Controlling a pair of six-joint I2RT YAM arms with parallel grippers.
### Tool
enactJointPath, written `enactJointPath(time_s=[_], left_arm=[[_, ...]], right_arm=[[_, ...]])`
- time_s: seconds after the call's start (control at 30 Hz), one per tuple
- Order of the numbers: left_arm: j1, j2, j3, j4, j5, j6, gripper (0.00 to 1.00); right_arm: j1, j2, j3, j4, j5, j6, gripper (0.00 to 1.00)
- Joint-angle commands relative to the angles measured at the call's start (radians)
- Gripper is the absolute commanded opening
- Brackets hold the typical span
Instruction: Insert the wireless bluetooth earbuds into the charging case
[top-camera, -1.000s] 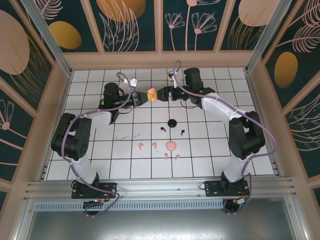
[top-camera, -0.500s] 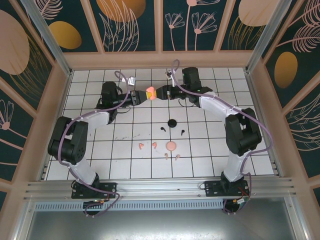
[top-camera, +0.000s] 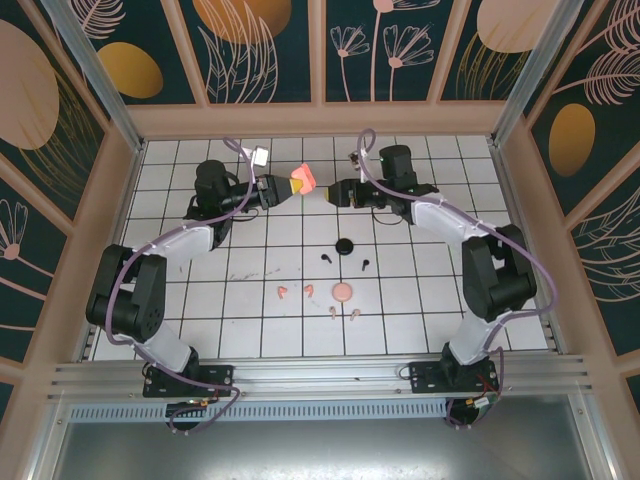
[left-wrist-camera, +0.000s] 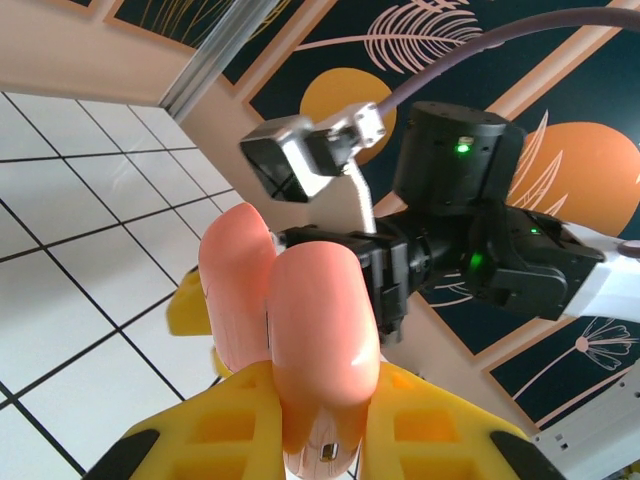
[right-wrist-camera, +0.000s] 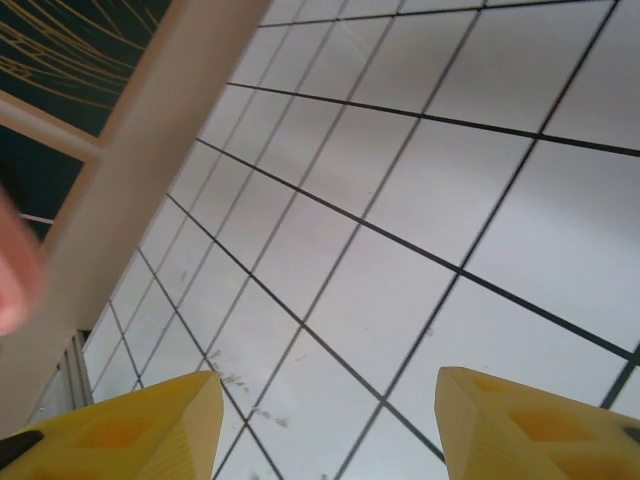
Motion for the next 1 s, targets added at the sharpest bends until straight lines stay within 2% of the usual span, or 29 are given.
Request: enactJointPath(time_s=[0.0,0.27,0.47,0.63,0.97], left_arm=[[-0.004,-0.024,-0.016,0.043,0.032,0.004,0.00],[-0.005,-0.020,-0.035,0.127,0.042,-0.047,0.00],[-0.004,-0.014,-0.045,0.210,0.041,-0.101,0.00],[-0.005,-0.012,-0.044,0.235,0.037,-0.119,0.00],[-0.006,-0.021,-0.042,0.250,0.030,-0.130,0.00]], right_arm=[[0.004,-0.088,-0.022,0.071,-0.083,0.043,0.58],[0.004,-0.092,-0.051,0.293,-0.201,0.234,0.54],[0.008,-0.067,-0.073,0.432,-0.234,0.338,0.50],[0.020,-0.044,-0.069,0.466,-0.242,0.369,0.45],[0.042,-0.006,-0.058,0.479,-0.238,0.379,0.42]])
